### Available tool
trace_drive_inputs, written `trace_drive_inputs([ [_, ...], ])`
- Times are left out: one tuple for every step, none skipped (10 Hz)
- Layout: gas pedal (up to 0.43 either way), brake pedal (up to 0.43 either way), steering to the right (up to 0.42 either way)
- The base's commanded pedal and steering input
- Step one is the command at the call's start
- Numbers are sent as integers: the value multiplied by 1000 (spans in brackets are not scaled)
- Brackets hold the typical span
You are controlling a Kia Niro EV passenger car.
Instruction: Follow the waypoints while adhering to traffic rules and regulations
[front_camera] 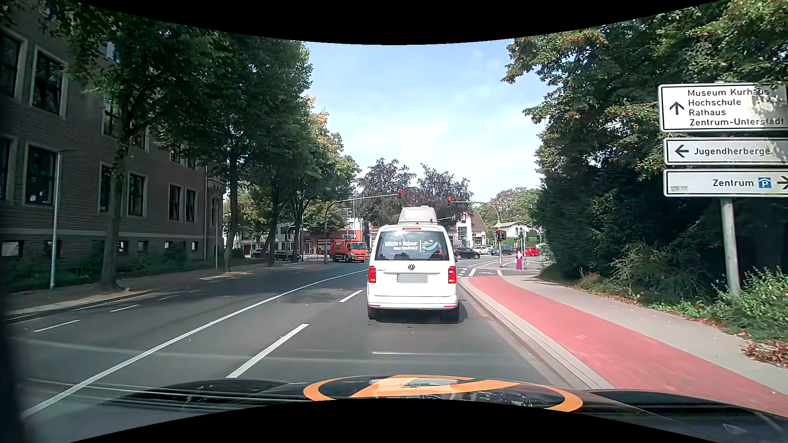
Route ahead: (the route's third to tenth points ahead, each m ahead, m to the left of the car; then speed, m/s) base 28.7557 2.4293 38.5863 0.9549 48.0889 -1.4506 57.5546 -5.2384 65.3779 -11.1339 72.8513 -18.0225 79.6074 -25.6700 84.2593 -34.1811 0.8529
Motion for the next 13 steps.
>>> trace_drive_inputs([
  [0, 146, 1],
  [0, 152, 1],
  [0, 152, 1],
  [0, 152, 1],
  [0, 152, 1],
  [0, 152, 1],
  [0, 152, 1],
  [0, 146, 1],
  [0, 146, 1],
  [0, 146, 1],
  [0, 146, 1],
  [0, 146, 1],
  [0, 152, 1],
])
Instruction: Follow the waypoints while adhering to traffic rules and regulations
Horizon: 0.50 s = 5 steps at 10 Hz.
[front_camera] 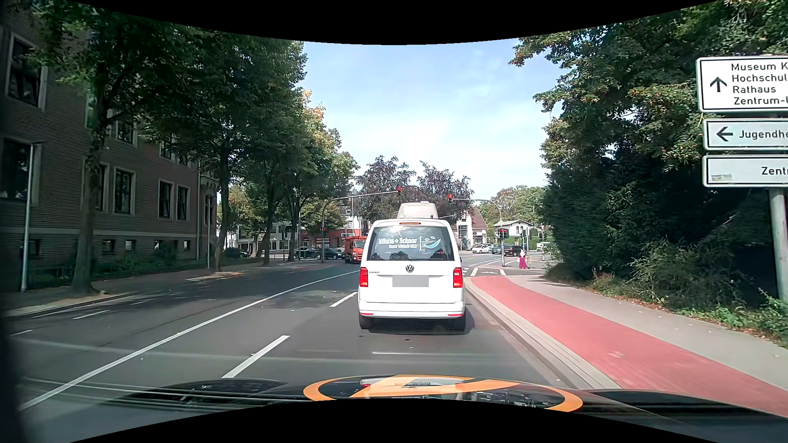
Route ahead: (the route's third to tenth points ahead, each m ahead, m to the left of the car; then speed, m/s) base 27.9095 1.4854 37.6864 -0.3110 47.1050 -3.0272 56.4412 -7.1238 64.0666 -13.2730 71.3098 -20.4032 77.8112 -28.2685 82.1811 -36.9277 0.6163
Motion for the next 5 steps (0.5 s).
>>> trace_drive_inputs([
  [0, 159, 1],
  [0, 165, 1],
  [0, 171, 1],
  [0, 177, 1],
  [0, 177, 1],
])
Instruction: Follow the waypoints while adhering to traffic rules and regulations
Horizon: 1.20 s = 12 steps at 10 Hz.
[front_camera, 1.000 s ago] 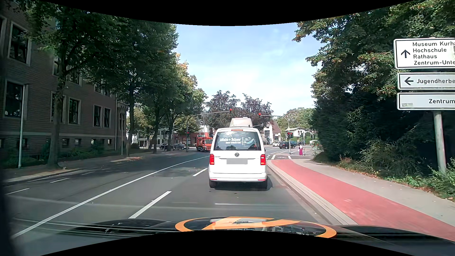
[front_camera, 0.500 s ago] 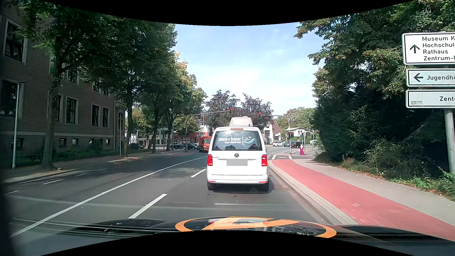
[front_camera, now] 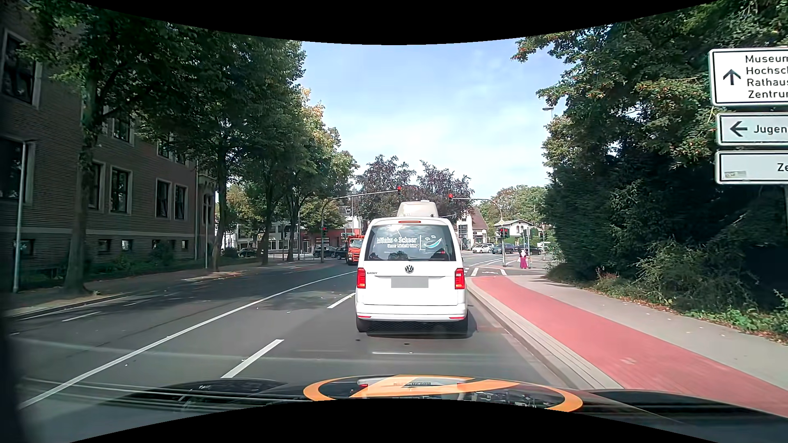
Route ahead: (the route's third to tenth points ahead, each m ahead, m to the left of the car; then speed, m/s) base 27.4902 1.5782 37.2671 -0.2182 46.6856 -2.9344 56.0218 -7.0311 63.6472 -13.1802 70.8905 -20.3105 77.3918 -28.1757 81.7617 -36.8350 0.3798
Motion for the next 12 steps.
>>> trace_drive_inputs([
  [0, 183, 1],
  [0, 183, 1],
  [0, 183, 1],
  [0, 183, 1],
  [0, 183, 1],
  [0, 183, 1],
  [0, 183, 1],
  [0, 183, 1],
  [0, 183, 1],
  [0, 183, 1],
  [0, 183, 1],
  [0, 183, 1],
])
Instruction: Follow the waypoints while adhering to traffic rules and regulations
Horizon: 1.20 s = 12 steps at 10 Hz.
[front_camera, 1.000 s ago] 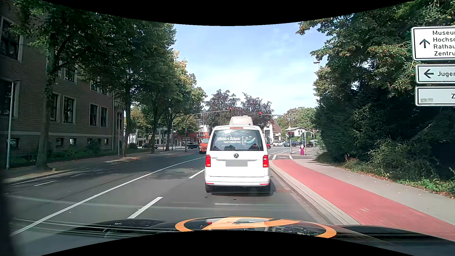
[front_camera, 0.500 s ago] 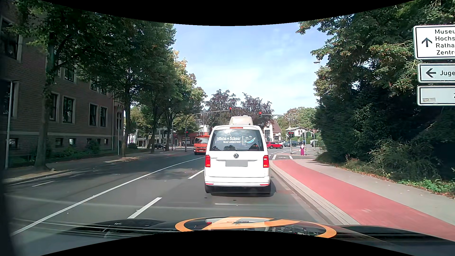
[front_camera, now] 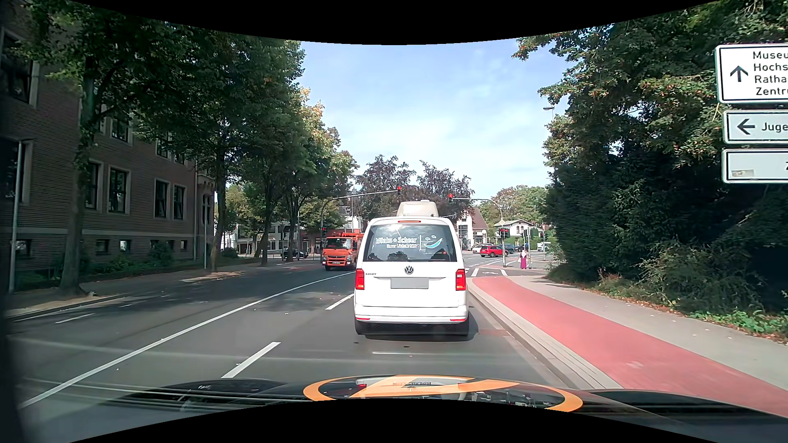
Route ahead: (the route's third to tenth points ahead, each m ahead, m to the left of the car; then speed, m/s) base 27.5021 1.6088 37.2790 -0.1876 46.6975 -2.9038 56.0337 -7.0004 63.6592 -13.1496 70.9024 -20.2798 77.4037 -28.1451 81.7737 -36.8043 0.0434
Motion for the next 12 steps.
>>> trace_drive_inputs([
  [0, 183, 1],
  [0, 183, 1],
  [0, 183, 1],
  [0, 183, 1],
  [0, 183, 1],
  [0, 183, 1],
  [0, 183, 1],
  [0, 183, 1],
  [0, 183, 1],
  [0, 183, 1],
  [0, 183, 1],
  [0, 183, 1],
])
